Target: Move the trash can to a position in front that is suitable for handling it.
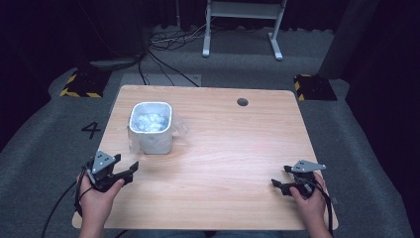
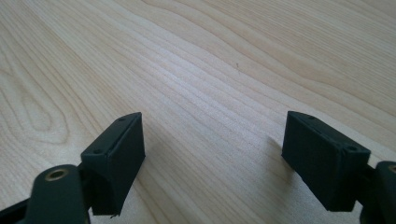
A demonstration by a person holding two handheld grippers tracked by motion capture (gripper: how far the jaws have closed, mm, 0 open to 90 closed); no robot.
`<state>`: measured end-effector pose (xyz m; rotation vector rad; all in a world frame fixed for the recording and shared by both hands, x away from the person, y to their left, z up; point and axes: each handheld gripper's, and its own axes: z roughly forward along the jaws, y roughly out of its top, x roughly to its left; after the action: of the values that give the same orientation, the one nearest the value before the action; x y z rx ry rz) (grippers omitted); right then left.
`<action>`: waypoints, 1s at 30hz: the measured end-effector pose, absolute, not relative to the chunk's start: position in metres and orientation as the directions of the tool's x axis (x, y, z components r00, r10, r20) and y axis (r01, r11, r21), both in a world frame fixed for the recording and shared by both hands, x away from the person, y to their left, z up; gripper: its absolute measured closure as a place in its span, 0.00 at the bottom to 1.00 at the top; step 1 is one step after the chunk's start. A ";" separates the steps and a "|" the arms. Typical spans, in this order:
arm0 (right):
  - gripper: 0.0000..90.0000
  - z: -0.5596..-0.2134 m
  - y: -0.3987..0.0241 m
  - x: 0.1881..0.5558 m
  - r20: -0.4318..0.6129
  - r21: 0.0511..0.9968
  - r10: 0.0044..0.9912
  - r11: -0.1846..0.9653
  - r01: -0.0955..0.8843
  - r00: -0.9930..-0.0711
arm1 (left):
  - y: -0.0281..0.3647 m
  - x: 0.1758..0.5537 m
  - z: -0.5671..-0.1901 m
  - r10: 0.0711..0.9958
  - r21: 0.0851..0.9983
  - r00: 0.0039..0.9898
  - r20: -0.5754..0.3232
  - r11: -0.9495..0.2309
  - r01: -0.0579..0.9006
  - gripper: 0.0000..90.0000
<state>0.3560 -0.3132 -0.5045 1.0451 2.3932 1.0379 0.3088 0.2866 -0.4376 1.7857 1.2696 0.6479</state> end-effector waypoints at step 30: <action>0.23 -0.505 -0.313 0.356 -0.010 0.733 0.737 0.465 0.497 -0.676 | 0.295 0.355 -0.367 0.941 0.913 0.339 0.006 -0.144 0.382 0.34</action>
<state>0.3559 -0.3130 -0.5046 1.0464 2.3924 1.0367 0.3553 0.2951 -0.3666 1.7048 1.1924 0.7808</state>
